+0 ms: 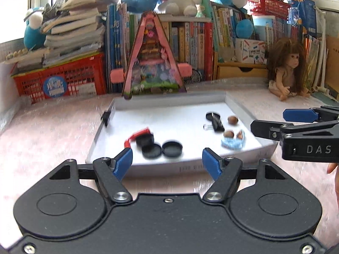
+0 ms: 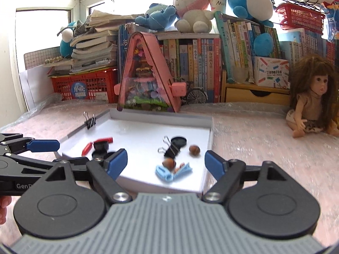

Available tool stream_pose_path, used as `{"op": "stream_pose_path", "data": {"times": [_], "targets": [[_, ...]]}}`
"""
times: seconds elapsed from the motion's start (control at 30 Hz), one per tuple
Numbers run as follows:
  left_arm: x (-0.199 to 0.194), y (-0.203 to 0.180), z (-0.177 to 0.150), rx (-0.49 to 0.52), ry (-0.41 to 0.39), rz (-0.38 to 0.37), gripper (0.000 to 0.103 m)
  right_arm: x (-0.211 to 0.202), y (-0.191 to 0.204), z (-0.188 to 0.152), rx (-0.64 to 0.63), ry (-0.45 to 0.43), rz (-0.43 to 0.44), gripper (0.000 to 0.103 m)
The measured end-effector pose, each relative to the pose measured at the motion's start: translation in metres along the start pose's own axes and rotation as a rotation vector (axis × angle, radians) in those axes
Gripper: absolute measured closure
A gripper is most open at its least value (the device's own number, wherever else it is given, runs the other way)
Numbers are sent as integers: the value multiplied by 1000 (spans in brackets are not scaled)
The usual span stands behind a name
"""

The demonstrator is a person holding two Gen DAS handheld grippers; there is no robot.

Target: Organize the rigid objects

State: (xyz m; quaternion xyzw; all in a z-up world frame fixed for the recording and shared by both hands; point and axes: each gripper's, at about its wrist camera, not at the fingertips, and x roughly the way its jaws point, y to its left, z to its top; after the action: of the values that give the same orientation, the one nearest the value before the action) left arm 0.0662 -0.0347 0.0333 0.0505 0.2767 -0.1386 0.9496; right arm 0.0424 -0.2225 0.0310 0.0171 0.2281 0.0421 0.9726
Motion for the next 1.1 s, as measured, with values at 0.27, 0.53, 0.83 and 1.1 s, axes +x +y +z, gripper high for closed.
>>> {"op": "stream_pose_path", "data": {"times": [0.27,0.53,0.83,1.1], "targets": [[19,6,-35,-19,92,39,32,5,8,-32,-45,53,-27,13],[35,8,-39,-23,103,59,24,25,6,-47,-27,138,-25,12],[45,17,-36,-76,131,90,7,39,-2,-49,28,212,-46,2],[49,19,-36,-92,142,103,0,42,2,-51,4,231,-60,0]]}}
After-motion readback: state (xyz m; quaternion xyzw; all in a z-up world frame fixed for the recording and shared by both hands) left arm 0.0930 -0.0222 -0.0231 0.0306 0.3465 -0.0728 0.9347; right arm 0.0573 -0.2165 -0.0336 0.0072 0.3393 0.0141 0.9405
